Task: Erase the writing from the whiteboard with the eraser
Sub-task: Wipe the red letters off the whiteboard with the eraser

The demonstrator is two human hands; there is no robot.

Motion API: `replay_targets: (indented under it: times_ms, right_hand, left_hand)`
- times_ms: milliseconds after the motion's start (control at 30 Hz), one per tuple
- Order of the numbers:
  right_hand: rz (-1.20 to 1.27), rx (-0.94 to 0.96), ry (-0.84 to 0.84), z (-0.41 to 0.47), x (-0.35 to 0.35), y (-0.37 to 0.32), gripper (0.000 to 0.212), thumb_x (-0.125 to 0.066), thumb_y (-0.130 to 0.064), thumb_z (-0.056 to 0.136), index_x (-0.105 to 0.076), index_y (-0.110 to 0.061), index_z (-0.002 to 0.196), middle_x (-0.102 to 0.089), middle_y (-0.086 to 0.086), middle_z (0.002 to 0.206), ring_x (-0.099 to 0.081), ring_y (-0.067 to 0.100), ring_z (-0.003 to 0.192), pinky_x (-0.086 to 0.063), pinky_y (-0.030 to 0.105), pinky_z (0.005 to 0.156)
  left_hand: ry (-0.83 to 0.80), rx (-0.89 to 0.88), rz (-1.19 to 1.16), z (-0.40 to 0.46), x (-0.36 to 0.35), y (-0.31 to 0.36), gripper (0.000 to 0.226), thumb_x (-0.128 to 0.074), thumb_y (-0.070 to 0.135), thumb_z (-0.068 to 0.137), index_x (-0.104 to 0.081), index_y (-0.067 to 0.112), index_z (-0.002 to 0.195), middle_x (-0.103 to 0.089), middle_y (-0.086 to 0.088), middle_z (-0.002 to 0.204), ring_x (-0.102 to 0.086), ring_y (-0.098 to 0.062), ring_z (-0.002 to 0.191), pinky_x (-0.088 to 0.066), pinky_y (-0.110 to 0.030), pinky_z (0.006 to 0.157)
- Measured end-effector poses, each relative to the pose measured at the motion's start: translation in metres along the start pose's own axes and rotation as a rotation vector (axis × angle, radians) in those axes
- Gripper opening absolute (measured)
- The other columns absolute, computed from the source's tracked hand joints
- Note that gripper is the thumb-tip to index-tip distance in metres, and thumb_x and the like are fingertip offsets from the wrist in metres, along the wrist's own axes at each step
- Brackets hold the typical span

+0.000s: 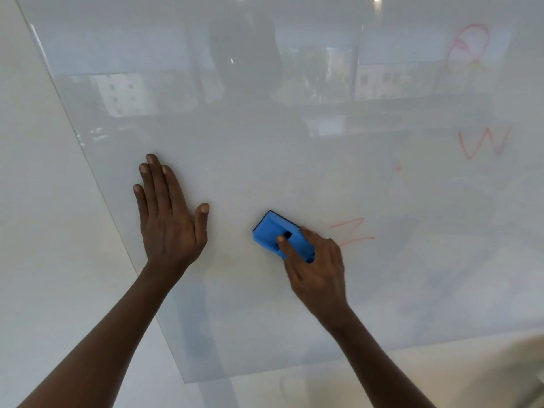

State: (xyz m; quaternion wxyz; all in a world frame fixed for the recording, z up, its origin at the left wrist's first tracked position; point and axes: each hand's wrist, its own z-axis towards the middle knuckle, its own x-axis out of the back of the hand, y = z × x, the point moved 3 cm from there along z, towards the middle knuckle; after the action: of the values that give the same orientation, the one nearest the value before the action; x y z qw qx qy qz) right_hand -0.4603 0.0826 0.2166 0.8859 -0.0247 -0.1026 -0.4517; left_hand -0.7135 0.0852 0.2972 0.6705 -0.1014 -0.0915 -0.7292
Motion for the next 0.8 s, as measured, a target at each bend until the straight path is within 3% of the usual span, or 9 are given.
replay_targets:
  times_ms: [267,467,633,800]
  right_hand:
    - [-0.1,-0.066,0.082,0.01,0.031,0.06,0.043,-0.071,-0.019,0.091,-0.06,-0.023,0.132,-0.059,0.019,0.125,-0.058,0.03,0.108,-0.051,0.039,0.086]
    - [-0.09,-0.32,0.093,0.008,0.053,0.1,0.045,-0.069,-0.021,0.093,-0.056,-0.024,0.136,-0.054,0.015,0.13,-0.053,0.027,0.118,-0.053,0.043,0.091]
    - [-0.047,-0.468,0.094,0.0,0.055,0.101,0.047,-0.071,-0.016,0.091,-0.056,-0.019,0.136,-0.052,0.014,0.131,-0.05,0.026,0.121,-0.05,0.037,0.096]
    - [0.006,-0.621,0.158,-0.007,0.05,0.089,0.045,-0.072,-0.018,0.09,-0.059,-0.019,0.133,-0.055,0.013,0.13,-0.051,0.024,0.118,-0.042,0.021,0.096]
  left_hand:
    - [0.009,-0.013,0.003,0.0,-0.001,-0.001,0.078,-0.028,0.047,0.109,-0.001,-0.004,0.162,-0.013,-0.037,0.165,-0.007,-0.047,0.156,0.002,-0.045,0.131]
    - [0.006,-0.002,-0.003,0.0,0.001,0.0,0.078,-0.029,0.046,0.109,-0.008,-0.008,0.16,-0.013,-0.038,0.165,-0.008,-0.049,0.155,0.003,-0.045,0.131]
    - [0.009,-0.007,0.009,0.0,0.0,0.001,0.077,-0.028,0.046,0.109,-0.008,-0.008,0.16,-0.014,-0.038,0.164,-0.008,-0.048,0.155,0.002,-0.045,0.131]
    - [0.022,-0.01,0.016,0.0,-0.001,0.001,0.077,-0.028,0.046,0.109,-0.007,-0.007,0.161,-0.015,-0.038,0.164,-0.008,-0.048,0.155,0.002,-0.045,0.131]
